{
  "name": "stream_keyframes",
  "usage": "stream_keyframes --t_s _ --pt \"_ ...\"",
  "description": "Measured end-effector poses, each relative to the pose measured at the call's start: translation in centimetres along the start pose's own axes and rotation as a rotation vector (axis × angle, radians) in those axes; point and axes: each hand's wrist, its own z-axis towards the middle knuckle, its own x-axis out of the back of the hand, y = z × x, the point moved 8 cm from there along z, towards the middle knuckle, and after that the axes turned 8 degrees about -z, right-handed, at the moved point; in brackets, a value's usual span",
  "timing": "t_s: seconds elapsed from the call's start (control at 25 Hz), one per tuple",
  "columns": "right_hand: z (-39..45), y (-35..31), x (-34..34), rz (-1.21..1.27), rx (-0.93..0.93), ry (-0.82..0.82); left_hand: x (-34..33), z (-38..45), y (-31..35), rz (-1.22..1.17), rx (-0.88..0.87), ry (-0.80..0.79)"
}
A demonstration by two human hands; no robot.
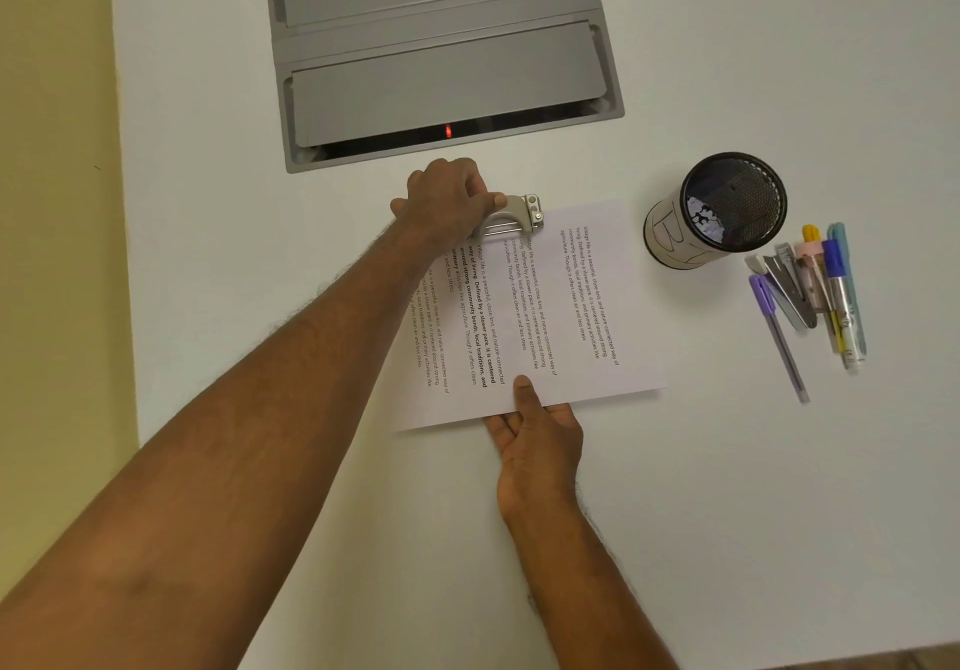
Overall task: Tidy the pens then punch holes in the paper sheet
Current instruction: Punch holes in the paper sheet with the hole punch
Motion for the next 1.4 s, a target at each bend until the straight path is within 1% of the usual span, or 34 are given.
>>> stream_keyframes --t_s 0.24,0.8,0.88,1.0,1.04,1.12,1.24,1.32,1.4 --pt "-0.1 -0.1 -0.2 0.027 0.017 -0.027 0.0 -1.2 -0.3 -0.084 -0.055 0.090" --pt "-0.1 0.7 0.7 0.036 0.032 -0.023 0.4 -2.7 -0.3 -0.197 -0.095 0.033" --pt "-0.5 1.3 1.4 0.023 0.028 -0.019 0.6 -2.9 -0.2 -0.250 -0.123 0.017" --pt "-1.0 2.1 2.7 0.008 0.034 -0.020 1.3 -3.3 -1.0 -0.442 -0.126 0.016" --pt "-1.3 2.3 3.1 0.004 0.037 -0.022 1.8 -3.6 -1.5 -0.508 -0.110 0.039" --pt "-1.6 2.7 4.0 -0.010 0.033 -0.027 3.0 -4.7 -3.2 -0.569 -0.085 0.147" --pt "-2.6 3.2 5.1 -0.025 0.014 -0.034 4.3 -8.3 -6.7 -0.507 -0.063 0.342" --pt "-3.3 3.3 5.6 -0.017 0.015 -0.051 3.7 -12.0 -9.2 -0.499 -0.046 0.399" --pt "-4.0 3.2 6.0 -0.009 0.022 -0.067 2.9 -16.1 -11.8 -0.502 0.014 0.476"
